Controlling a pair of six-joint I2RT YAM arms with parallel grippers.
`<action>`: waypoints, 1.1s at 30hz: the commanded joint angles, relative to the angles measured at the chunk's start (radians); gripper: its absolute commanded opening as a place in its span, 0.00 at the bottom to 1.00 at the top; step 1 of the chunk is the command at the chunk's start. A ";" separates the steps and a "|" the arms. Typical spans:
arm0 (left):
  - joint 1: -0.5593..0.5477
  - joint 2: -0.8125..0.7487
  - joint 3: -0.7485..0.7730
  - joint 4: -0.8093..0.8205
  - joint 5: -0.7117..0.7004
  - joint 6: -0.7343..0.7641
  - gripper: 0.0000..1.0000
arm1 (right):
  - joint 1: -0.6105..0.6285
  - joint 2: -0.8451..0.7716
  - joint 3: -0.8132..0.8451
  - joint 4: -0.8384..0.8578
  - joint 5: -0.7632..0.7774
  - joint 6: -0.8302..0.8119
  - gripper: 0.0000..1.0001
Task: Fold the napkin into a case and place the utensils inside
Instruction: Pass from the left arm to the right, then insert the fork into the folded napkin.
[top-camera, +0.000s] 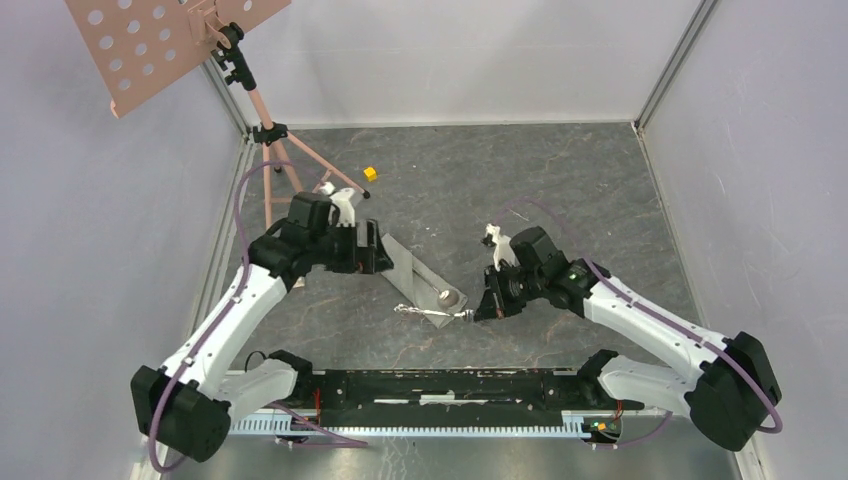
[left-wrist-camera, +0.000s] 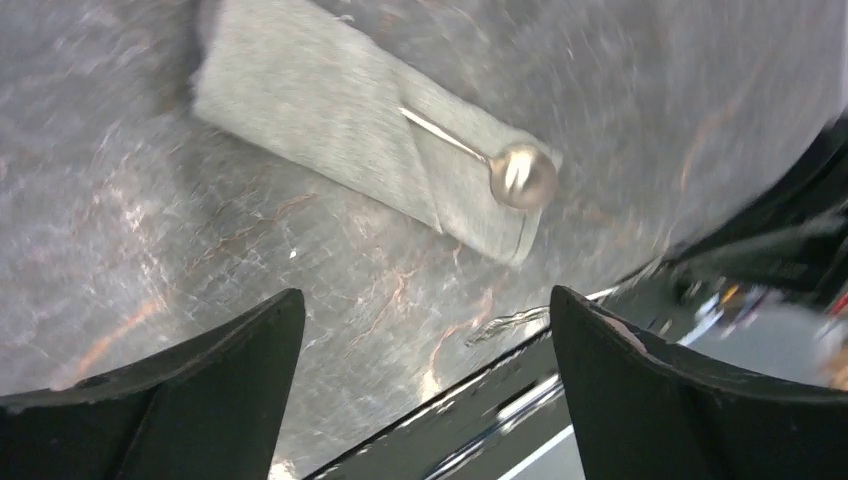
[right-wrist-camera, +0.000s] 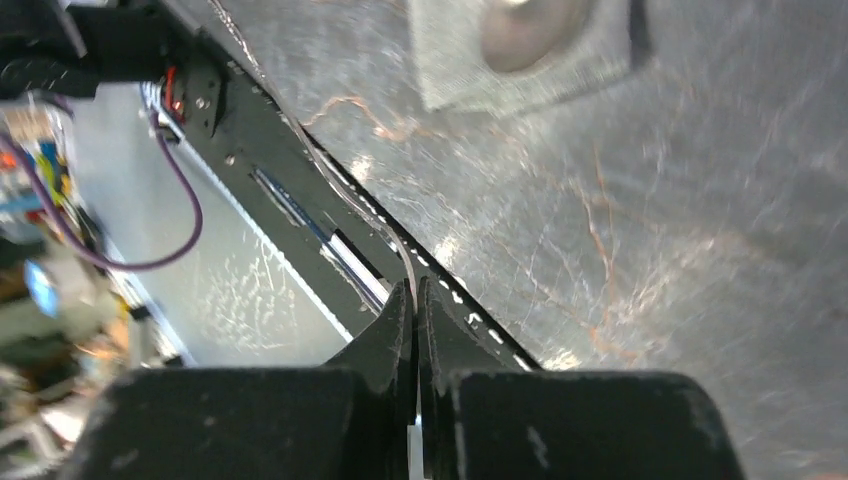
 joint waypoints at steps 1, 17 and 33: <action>0.144 0.042 -0.088 0.166 -0.040 -0.348 0.93 | 0.010 -0.031 -0.122 0.196 0.105 0.416 0.00; 0.183 0.313 -0.227 0.473 -0.180 -0.550 0.50 | 0.009 -0.028 -0.192 0.218 0.326 0.632 0.00; 0.206 0.416 -0.250 0.545 -0.241 -0.556 0.54 | 0.060 0.108 -0.137 0.278 0.317 0.661 0.00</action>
